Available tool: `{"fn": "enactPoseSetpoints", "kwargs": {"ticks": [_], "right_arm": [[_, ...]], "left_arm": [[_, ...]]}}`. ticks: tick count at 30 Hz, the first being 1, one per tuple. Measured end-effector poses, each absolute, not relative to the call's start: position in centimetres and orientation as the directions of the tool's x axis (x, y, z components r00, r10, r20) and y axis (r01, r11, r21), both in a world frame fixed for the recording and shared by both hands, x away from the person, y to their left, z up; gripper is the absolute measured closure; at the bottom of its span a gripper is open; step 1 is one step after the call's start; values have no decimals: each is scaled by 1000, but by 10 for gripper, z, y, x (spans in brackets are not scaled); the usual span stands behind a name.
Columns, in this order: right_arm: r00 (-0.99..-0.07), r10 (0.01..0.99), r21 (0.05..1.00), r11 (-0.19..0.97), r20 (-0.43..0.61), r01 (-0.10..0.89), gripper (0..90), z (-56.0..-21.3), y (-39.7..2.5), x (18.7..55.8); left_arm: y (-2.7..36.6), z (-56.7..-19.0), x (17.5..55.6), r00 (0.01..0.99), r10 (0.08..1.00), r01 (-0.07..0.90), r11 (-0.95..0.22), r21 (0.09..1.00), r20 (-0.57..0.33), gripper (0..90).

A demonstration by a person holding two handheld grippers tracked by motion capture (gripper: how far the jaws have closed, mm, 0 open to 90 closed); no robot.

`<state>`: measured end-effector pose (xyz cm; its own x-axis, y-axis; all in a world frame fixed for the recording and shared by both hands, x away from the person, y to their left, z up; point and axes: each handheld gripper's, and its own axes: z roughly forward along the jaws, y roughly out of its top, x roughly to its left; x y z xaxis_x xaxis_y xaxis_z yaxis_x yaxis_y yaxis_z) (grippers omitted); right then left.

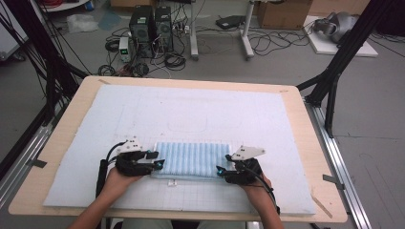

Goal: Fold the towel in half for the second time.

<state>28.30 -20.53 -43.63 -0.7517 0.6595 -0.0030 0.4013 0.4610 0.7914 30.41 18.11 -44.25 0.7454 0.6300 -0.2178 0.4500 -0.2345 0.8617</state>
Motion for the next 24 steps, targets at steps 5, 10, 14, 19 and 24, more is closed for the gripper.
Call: {"fn": "enactPoseSetpoints", "kwargs": {"ticks": [5, 10, 14, 19, 24], "right_arm": [[-708, 705, 834, 415, -42, 364, 285, -426, -219, 283], [-638, 767, 847, 387, -75, 365, 134, -423, -237, 284], [-607, 791, 856, 364, -77, 366, 115, -421, -252, 282], [-572, 818, 878, 315, -58, 361, 114, -419, -271, 279], [-544, 837, 888, 291, -56, 357, 114, -416, -284, 277]], "left_arm": [[198, -432, 314, 723, 651, 406, -131, 904, -231, 354], [212, -426, 317, 686, 696, 364, -72, 929, -215, 239], [223, -422, 317, 690, 691, 331, -34, 943, -217, 183], [232, -417, 316, 690, 696, 299, -22, 954, -200, 183], [237, -417, 315, 691, 696, 290, -22, 957, -194, 189]]}}
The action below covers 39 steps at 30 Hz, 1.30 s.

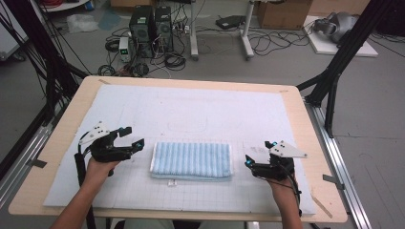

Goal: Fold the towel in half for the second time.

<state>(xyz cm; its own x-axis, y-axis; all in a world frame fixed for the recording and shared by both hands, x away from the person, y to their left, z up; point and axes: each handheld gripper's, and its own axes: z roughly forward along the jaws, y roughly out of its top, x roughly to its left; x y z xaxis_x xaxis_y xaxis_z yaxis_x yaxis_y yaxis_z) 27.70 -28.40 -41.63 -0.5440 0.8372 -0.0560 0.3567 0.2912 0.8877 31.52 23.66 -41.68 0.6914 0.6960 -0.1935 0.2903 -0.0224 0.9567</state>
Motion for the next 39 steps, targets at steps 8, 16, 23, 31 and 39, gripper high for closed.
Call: {"fn": "enactPoseSetpoints", "kwargs": {"ticks": [8, 16, 23, 31, 39], "right_arm": [[-529, 847, 893, 278, -54, 353, 113, -413, -293, 273], [-531, 845, 890, 285, -58, 356, 113, -411, -289, 275], [-537, 842, 887, 286, -53, 362, 114, -413, -288, 277], [-533, 844, 889, 284, -55, 359, 114, -414, -290, 275], [-531, 846, 889, 281, -51, 361, 114, -414, -291, 274]], "left_arm": [[239, -416, 307, 698, 695, 273, -37, 961, -172, 194], [249, -415, 301, 681, 713, 267, -34, 963, -164, 197], [250, -417, 302, 675, 719, 276, -38, 960, -166, 201], [248, -417, 304, 676, 718, 277, -35, 960, -169, 203], [248, -419, 306, 675, 717, 284, -37, 958, -172, 205]]}}
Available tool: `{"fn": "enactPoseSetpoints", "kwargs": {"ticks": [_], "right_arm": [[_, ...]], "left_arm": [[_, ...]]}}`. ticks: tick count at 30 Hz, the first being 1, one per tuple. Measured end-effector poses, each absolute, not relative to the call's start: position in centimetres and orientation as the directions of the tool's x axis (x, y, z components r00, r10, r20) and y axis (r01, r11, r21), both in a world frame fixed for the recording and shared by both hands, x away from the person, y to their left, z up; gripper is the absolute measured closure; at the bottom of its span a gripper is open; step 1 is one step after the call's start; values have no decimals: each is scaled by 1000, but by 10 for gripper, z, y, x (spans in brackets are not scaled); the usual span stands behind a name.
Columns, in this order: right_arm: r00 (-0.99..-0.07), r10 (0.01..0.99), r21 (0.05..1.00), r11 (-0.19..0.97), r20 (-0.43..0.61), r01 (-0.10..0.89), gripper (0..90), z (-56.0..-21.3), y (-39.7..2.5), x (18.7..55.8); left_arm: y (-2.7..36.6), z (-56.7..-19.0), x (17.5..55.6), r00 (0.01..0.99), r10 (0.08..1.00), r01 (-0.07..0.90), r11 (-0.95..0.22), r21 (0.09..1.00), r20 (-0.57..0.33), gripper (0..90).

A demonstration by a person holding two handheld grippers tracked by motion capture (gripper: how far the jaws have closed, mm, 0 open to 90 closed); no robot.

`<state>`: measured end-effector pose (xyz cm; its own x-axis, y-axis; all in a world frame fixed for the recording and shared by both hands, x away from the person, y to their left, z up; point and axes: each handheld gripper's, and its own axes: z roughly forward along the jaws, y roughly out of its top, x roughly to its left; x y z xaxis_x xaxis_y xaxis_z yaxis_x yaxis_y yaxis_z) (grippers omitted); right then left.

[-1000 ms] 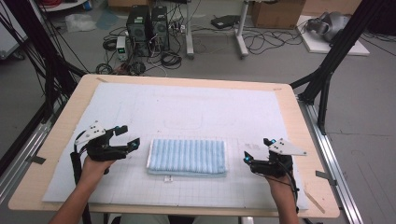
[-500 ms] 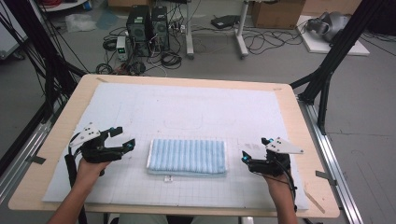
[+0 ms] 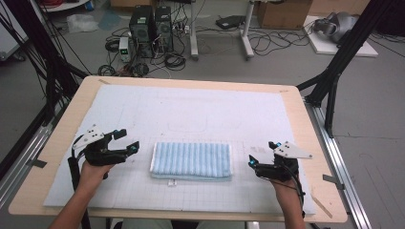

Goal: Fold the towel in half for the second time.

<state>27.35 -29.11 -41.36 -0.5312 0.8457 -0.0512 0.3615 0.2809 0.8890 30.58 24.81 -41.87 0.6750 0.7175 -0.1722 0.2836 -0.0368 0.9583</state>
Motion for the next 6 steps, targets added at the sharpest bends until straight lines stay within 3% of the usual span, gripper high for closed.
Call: {"fn": "enactPoseSetpoints", "kwargs": {"ticks": [6], "right_arm": [[-531, 846, 889, 279, -48, 363, 113, -413, -292, 273]], "left_arm": [[249, -419, 306, 671, 721, 283, -33, 959, -173, 205]]}}
